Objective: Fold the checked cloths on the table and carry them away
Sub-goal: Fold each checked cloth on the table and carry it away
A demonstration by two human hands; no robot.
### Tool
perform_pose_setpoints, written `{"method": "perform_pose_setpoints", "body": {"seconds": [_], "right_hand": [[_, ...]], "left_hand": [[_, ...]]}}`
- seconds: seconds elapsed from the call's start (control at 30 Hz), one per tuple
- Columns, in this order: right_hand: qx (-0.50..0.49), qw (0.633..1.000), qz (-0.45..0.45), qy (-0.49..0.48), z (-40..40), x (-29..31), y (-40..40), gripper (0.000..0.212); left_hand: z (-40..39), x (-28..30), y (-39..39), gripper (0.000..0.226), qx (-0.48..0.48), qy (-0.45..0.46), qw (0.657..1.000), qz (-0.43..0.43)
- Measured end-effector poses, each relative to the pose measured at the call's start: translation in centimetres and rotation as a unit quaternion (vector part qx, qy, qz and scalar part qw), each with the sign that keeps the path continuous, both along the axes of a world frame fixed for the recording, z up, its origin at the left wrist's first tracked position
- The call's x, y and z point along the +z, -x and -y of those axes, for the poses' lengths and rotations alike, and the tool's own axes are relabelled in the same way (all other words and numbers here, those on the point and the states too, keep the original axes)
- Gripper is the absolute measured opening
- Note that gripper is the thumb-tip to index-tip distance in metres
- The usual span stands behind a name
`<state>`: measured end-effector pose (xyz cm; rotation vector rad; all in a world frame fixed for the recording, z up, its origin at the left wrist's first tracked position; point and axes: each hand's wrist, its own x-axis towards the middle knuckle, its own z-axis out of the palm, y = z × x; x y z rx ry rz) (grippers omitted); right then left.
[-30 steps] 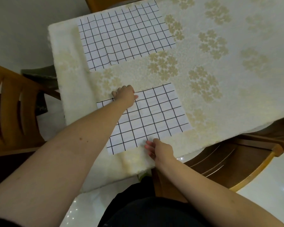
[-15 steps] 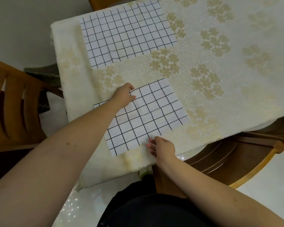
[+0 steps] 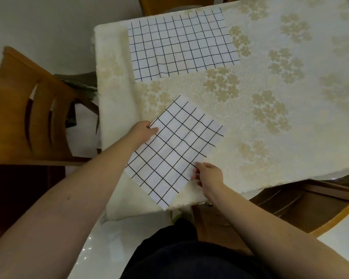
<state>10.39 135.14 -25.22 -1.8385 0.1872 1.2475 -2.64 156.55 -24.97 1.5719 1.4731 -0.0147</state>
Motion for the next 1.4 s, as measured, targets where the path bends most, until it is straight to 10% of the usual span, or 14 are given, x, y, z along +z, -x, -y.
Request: {"method": "perform_pose_setpoints", "body": {"seconds": [0.43, 0.7, 0.97, 1.4], "right_hand": [[0.101, 0.991, 0.080, -0.024, -0.5, 1.6, -8.0, 0.020], [0.138, 0.965, 0.143, -0.168, -1.6, 4.9, -9.5, 0.026], [0.253, 0.879, 0.321, -0.245, -4.7, 11.0, -13.0, 0.014], [0.265, 0.728, 0.568, -0.276, -2.7, 9.8, -16.3, 0.006]], "left_hand": [[5.9, -0.3, 4.6, 0.051, 0.188, 0.065, 0.963, 0.182], [6.5, 3.0, 4.8, 0.033, 0.130, 0.019, 0.964, 0.230], [3.5, 9.6, 2.4, 0.024, 0.015, -0.187, 0.974, 0.124], [3.2, 10.9, -0.4, 0.017, -0.076, -0.475, 0.873, 0.078]]}}
